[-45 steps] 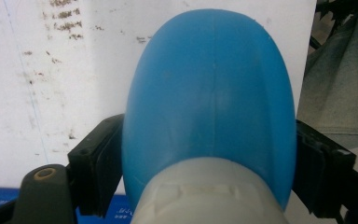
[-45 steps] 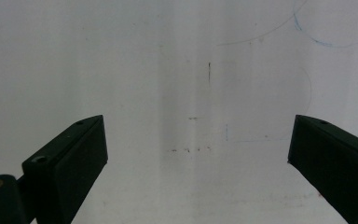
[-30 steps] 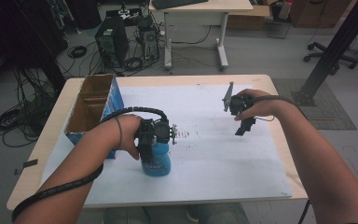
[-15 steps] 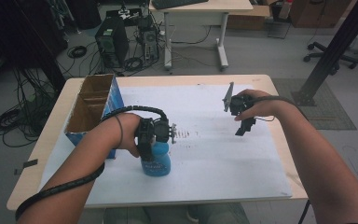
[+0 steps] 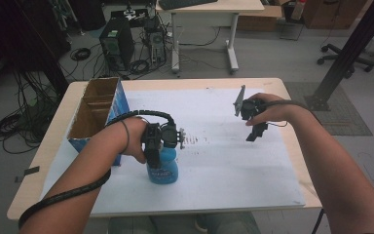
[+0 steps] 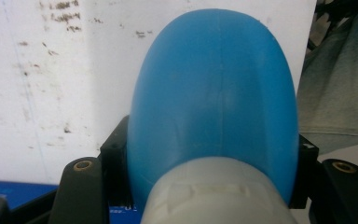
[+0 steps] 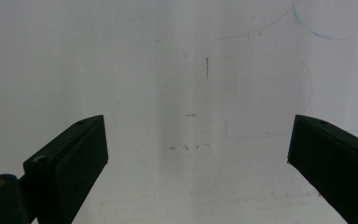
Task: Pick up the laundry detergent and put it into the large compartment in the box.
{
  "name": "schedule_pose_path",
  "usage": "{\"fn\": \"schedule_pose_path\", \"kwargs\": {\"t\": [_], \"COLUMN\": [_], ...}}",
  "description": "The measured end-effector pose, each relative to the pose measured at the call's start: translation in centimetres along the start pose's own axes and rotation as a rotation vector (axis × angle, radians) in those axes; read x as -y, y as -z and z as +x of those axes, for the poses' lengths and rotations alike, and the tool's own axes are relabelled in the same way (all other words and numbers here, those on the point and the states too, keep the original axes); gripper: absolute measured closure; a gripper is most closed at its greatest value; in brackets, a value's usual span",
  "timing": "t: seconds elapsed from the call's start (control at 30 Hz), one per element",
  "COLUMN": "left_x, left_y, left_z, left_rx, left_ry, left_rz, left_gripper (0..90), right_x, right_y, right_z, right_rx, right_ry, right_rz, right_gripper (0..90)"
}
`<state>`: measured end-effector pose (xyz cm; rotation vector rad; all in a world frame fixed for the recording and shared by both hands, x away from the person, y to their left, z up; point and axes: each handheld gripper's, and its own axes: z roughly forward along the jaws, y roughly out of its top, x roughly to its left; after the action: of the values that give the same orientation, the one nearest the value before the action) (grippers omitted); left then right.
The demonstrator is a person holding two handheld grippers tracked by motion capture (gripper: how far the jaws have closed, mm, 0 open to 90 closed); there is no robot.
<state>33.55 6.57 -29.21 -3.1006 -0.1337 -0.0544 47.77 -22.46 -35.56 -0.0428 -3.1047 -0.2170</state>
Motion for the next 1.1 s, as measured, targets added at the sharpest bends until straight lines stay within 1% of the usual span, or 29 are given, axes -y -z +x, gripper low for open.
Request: {"fn": "schedule_pose_path", "kwargs": {"t": [0.03, 0.07, 0.13, 0.23, 0.33, 0.57, 0.6, 0.63, 0.7, 0.8, 1.0, 1.03, 1.07, 1.1], "left_x": [0.0, -0.1, -0.2, -0.2, -0.1, 0.0, -0.1, -0.1, -0.2, -0.3, -0.1, 0.0, 0.1, 0.0], "left_y": [0.0, 0.0, 0.0, 0.0, 0.0, 0.1, 0.1, 0.3, 0.3, 1.1, 3.4, 3.8, 4.1, 4.4], "left_z": [0.0, 0.1, 0.3, 0.3, 0.0, -0.2, -0.3, -0.4, -0.5, -0.6, -0.5, -0.6, -0.6, -0.6], "left_rx": [0.0, 0.002, 0.007, 0.006, -0.002, -0.015, -0.012, -0.01, -0.008, -0.006, -0.02, -0.026, -0.034, -0.033], "left_ry": [0.0, 0.022, 0.04, 0.031, 0.023, 0.019, 0.024, 0.011, 0.014, 0.01, 0.055, 0.036, 0.027, 0.044], "left_rz": [0.0, 0.007, 0.019, 0.017, 0.003, -0.01, -0.011, -0.022, -0.024, -0.033, -0.059, -0.074, -0.078, -0.076], "left_gripper": [37.7, 37.7, 37.7, 37.8, 38.0, 38.0, 38.0, 38.1, 38.1, 38.1, 38.1, 38.1, 38.1, 38.1], "right_x": [0.0, 0.1, 0.1, 0.1, 0.1, 0.2, 0.2, 0.3, 0.4, 0.4, 0.4, 0.4, 0.4, 0.4], "right_y": [0.0, 0.0, -0.1, 0.0, 0.1, 0.2, 0.2, 0.1, 0.1, 0.1, 0.3, 0.3, 0.3, 0.3], "right_z": [0.0, 0.0, 0.0, 0.0, 0.1, 0.2, 0.2, 0.2, 0.2, 0.2, 0.2, 0.2, 0.2, 0.2], "right_rx": [0.0, -0.001, -0.001, 0.0, 0.004, 0.004, 0.004, 0.004, 0.003, 0.003, 0.004, 0.004, 0.005, 0.005], "right_ry": [0.0, -0.001, -0.003, -0.002, -0.002, -0.001, -0.001, -0.004, -0.006, -0.008, -0.008, -0.008, -0.008, -0.007], "right_rz": [0.0, 0.0, -0.003, -0.003, -0.009, -0.01, -0.01, -0.01, -0.008, -0.008, -0.014, -0.014, -0.015, -0.015], "right_gripper": [4.8, 4.9, 4.9, 4.9, 4.9, 4.9, 4.9, 5.0, 5.0, 5.0, 5.1, 5.1, 5.2, 5.2]}}
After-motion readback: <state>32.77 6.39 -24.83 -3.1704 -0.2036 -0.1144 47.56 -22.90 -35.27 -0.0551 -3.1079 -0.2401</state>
